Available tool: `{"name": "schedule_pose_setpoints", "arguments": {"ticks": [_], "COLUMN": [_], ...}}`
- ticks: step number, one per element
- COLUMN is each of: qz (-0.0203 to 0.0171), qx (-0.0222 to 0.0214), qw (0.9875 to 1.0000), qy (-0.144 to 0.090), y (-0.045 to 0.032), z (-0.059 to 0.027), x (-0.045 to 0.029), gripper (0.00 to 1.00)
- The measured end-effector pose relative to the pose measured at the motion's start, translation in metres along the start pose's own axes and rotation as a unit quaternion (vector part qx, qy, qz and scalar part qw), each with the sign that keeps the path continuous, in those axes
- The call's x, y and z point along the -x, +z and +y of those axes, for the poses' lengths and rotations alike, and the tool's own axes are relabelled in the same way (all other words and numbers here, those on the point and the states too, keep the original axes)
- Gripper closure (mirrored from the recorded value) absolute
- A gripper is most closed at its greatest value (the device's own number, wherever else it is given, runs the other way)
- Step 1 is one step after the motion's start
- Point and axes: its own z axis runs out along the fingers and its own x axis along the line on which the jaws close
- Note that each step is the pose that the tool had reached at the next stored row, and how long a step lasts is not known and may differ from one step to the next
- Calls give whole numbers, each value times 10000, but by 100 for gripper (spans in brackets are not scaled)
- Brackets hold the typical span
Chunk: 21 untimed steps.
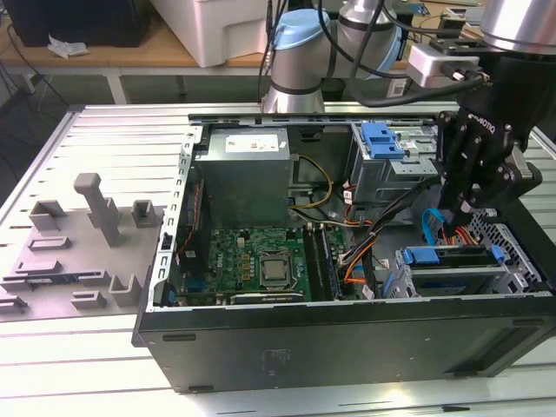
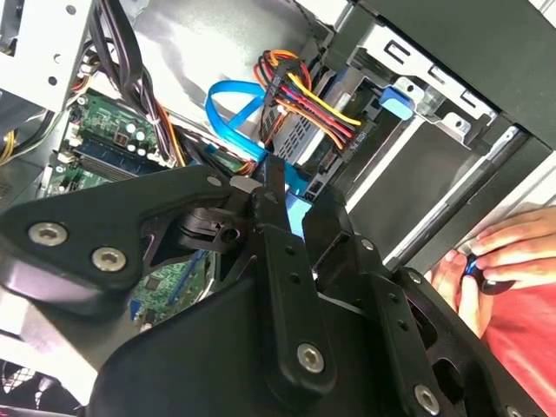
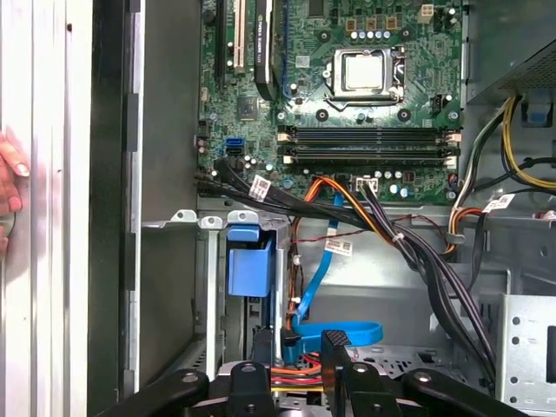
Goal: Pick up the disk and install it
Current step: 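Insert the second disk wire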
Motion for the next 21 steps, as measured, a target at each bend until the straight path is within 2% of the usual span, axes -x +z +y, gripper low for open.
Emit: {"name": "schedule_pose_setpoints", "arguments": {"ticks": [12, 14, 21], "qz": [0, 0, -1], "qx": [0, 0, 0], "qw": [10000, 10000, 10000], "qy": [0, 0, 0], "y": [39, 46, 90], "z": [0, 0, 0], "x": [-20, -20, -22], "gripper": [64, 79, 79]}}
